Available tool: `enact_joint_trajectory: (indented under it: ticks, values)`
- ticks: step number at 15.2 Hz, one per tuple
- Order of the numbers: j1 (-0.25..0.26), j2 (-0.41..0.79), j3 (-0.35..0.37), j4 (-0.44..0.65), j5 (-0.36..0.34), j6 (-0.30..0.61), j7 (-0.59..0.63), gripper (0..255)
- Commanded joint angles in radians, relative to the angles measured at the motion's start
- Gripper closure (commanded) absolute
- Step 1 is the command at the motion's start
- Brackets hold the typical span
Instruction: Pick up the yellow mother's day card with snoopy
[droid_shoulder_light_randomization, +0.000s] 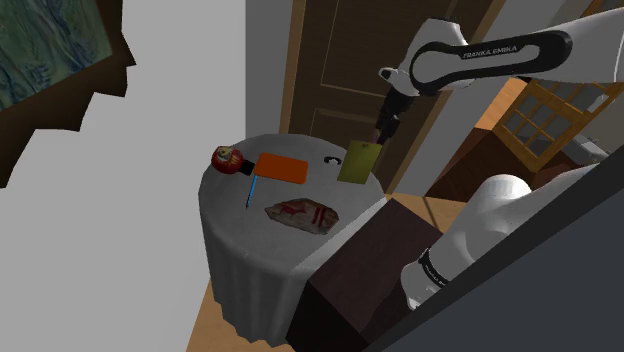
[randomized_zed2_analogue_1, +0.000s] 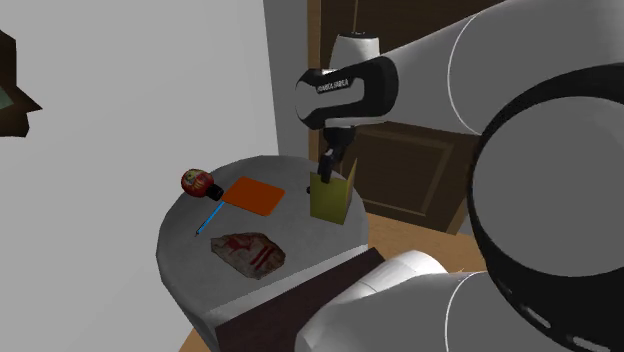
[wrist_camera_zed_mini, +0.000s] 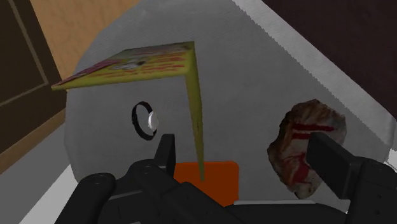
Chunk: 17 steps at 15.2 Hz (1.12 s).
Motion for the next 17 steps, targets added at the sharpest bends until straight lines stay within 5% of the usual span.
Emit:
enact_joint_trajectory:
  ticks: [1, 3, 12, 13, 17]
  values:
    - [0.032, 0.077, -0.061, 0.019, 0.008, 0.056, -0.099, 0]
    - [0.067, 0.157, -0.122, 0.039, 0.031, 0.109, -0.199, 0]
    - [0.090, 0.237, -0.163, -0.011, 0.062, 0.232, -0.234, 0]
    - [0.090, 0.238, -0.164, -0.011, 0.062, 0.233, -0.236, 255]
    - [0.089, 0.237, -0.165, -0.012, 0.061, 0.234, -0.237, 255]
